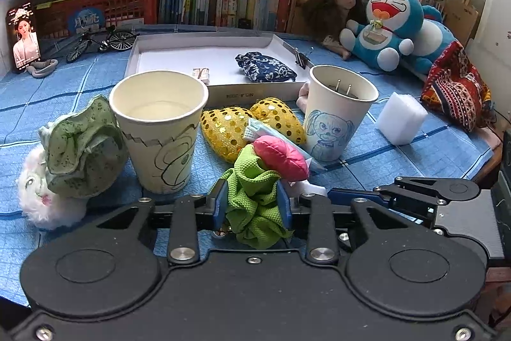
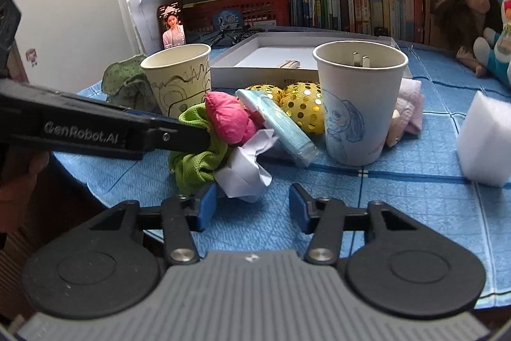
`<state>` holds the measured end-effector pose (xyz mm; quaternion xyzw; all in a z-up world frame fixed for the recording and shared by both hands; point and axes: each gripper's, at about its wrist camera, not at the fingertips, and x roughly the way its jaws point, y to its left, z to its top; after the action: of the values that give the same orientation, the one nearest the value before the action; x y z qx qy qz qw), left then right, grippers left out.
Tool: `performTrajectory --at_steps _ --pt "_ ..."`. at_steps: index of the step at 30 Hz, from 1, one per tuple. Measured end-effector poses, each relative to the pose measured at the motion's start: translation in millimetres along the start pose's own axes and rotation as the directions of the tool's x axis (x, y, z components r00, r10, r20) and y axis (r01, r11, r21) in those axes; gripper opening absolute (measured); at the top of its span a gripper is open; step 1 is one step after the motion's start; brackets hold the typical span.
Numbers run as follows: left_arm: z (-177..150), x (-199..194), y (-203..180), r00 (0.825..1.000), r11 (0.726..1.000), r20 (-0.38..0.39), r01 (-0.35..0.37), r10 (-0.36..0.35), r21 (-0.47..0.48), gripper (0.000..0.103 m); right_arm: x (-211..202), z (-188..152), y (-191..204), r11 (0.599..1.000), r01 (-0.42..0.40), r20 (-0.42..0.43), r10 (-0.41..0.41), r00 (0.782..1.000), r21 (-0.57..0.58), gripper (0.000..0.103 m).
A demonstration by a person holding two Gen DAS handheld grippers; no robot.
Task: Organize soft objects
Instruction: 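Grasp the green scrunchie with the left tool while the right tool grasps the white crumpled paper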
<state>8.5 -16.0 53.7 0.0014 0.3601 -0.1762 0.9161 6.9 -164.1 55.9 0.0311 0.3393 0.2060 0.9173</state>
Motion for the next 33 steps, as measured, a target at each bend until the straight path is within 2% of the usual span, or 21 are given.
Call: performTrajectory --at_steps 4,12,16,21,23,25,33 --pt "0.0 -0.9 4.5 1.0 1.0 -0.003 -0.002 0.002 -0.022 0.031 1.1 1.1 -1.7 0.999 0.024 0.003 -0.025 1.0 0.021 0.035" --pt "-1.7 -0.3 4.8 1.0 1.0 -0.006 -0.004 0.004 -0.027 0.035 -10.4 -1.9 -18.1 0.993 0.107 0.007 -0.107 0.994 0.054 0.034" --pt "-2.9 3.2 1.2 1.0 1.0 -0.012 -0.003 0.003 -0.025 0.042 -16.0 -2.3 -27.7 0.984 0.156 0.01 -0.157 0.988 0.084 0.038" --pt "-5.0 9.0 -6.6 1.0 1.0 -0.015 -0.006 0.006 0.0 0.047 -20.0 -1.3 -39.3 0.978 0.151 0.015 -0.155 0.988 0.143 0.04" --pt "-5.8 11.5 -9.3 1.0 1.0 -0.017 -0.009 0.009 0.007 0.048 -20.4 -1.0 -40.2 0.977 0.154 0.019 -0.158 0.987 0.149 0.044" --pt "-6.5 14.2 -10.4 1.0 1.0 -0.018 -0.011 0.011 0.014 0.049 -21.2 -0.4 -40.4 0.976 0.149 0.024 -0.155 0.988 0.158 0.052" --pt "-11.0 18.7 -19.5 1.0 0.999 -0.012 -0.014 0.015 0.047 0.06 -28.5 2.6 -44.3 0.973 0.113 0.06 -0.127 0.99 0.202 0.061"
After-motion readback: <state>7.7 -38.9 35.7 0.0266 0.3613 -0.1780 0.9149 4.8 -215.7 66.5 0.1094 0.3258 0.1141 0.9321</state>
